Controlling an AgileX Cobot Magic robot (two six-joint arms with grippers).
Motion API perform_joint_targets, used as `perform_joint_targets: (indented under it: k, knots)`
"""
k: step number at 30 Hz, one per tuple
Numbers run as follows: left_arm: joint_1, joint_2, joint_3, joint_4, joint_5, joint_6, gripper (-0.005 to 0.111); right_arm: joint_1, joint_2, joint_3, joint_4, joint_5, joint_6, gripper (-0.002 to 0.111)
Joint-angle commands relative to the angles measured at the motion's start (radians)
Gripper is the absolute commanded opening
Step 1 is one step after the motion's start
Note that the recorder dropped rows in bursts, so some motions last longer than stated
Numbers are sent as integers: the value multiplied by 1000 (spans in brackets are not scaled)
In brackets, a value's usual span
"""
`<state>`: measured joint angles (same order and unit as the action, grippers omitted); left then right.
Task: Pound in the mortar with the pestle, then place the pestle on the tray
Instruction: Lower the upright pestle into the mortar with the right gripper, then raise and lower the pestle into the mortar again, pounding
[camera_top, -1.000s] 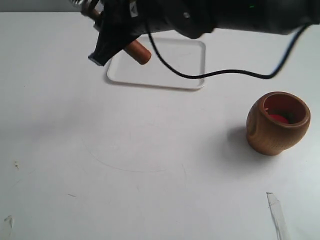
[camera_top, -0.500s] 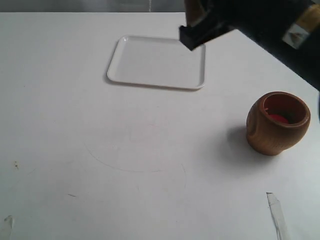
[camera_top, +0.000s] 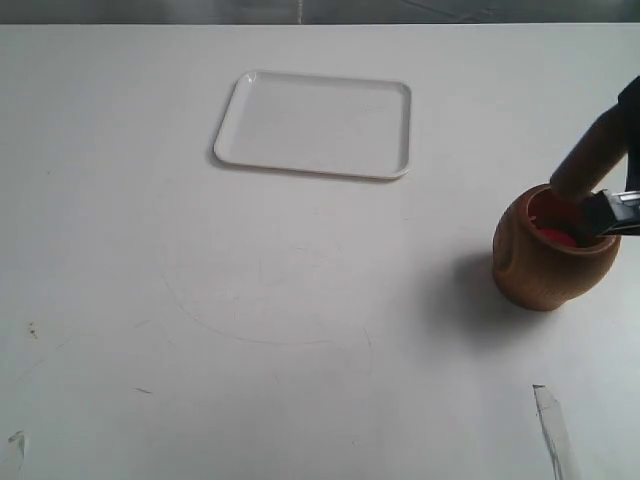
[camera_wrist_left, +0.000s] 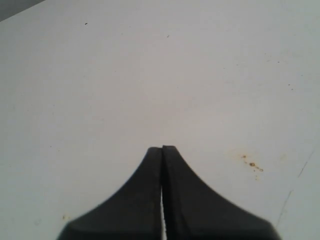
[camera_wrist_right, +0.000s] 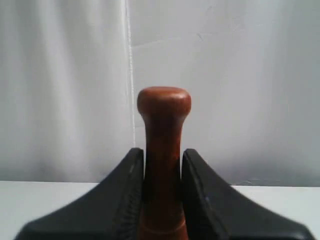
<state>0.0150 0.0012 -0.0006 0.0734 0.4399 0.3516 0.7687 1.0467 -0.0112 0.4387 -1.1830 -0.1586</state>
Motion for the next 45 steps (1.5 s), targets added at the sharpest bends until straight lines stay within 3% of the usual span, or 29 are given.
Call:
perform_joint_targets:
  k: [1,13,33,37,45]
  knots:
    - [-8,-1,1,-7,-3,-8,0,-4,-7,11,18,-38,-64,0]
    - [-8,-1,1,-7,-3,-8,0,-4,37,11,120,-38,-126,0]
    - [-8,-1,1,-7,-3,-8,0,-4,579,-60,122,-38,90,0]
    - [-8,-1,1,-7,-3,-8,0,-2,528,-67,128,-38,7,0]
    - [-8,-1,1,-7,-3,-8,0,-2,158,-84,102,-38,-152,0]
